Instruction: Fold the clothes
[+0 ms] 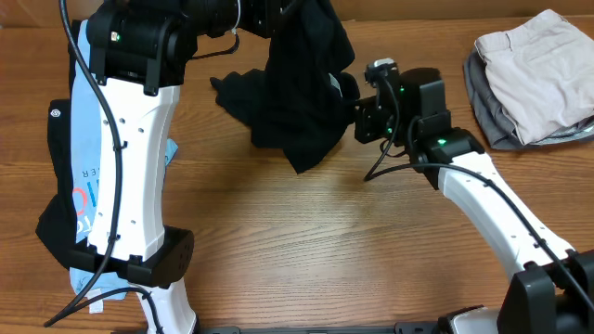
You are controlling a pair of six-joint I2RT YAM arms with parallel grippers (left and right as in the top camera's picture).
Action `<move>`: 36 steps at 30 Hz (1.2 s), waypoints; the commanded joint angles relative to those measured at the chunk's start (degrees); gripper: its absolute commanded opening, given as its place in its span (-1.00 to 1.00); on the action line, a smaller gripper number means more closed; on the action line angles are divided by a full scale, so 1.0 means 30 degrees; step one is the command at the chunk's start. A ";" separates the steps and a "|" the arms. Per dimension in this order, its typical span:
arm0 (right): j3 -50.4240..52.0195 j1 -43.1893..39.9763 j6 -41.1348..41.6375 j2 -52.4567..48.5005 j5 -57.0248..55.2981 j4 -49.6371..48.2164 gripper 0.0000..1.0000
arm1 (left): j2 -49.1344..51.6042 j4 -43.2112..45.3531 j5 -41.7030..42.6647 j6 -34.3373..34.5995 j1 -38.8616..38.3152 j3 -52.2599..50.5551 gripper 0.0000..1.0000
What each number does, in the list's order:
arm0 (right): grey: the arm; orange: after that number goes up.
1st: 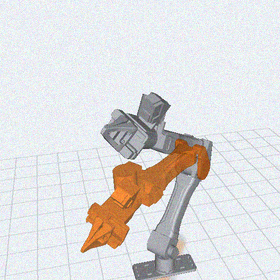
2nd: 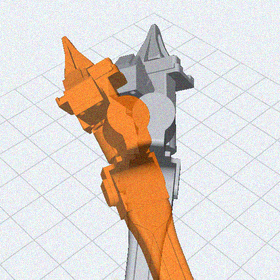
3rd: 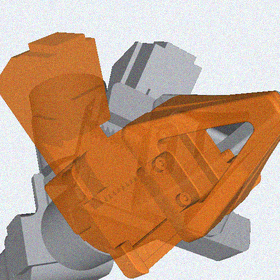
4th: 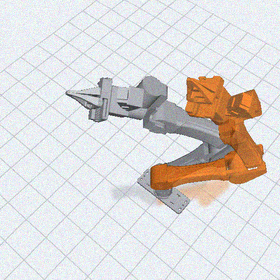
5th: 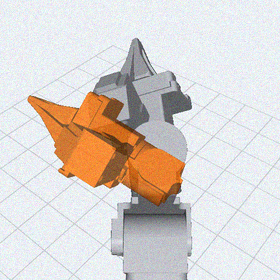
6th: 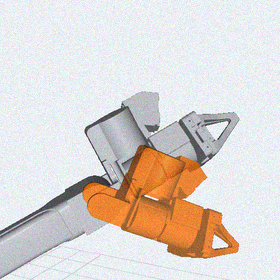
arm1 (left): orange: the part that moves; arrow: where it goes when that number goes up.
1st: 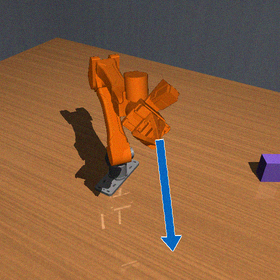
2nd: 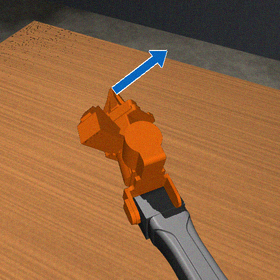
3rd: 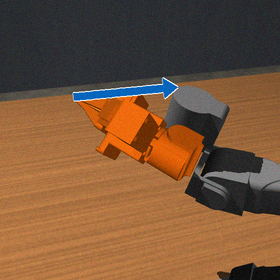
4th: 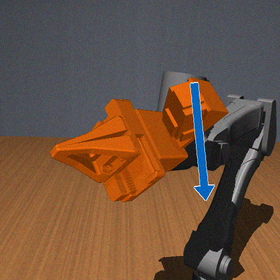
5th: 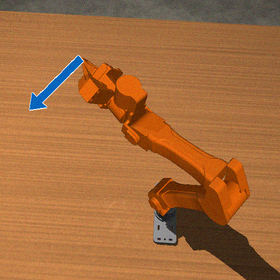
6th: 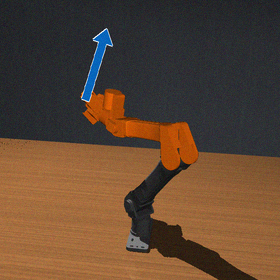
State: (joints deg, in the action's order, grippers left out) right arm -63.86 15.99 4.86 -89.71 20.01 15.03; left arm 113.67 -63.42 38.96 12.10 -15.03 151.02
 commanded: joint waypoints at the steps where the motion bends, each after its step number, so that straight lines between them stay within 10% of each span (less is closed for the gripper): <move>1: -0.0634 -0.0036 0.0379 0.0634 0.0073 -0.0124 -0.84 | -0.0721 0.0138 0.0357 0.0248 -0.0102 0.0474 -0.92; 5: -0.0634 -0.0029 0.0364 0.1100 0.0845 0.0073 0.49 | -0.0721 0.0095 0.0364 0.0248 -0.0102 0.0474 -0.92; 18: -0.0627 0.1217 -0.1129 0.1078 0.2637 -0.1537 0.65 | -0.0721 -0.0546 0.0372 0.0197 -0.0109 0.0474 -0.92; 25: -0.0627 0.1115 -0.0597 0.1129 0.0415 -0.1486 -0.91 | -0.0743 -0.0576 0.0131 0.0197 0.0022 0.0503 -0.92; 36: -0.3548 -0.1093 -0.0474 0.5268 0.0109 0.4656 -0.93 | -0.2754 0.0656 -0.0627 0.0080 0.2186 0.0503 -0.92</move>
State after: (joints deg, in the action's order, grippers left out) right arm -68.49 14.20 3.11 -79.99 21.96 25.26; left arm 112.18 -63.22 37.52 12.10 -10.46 151.02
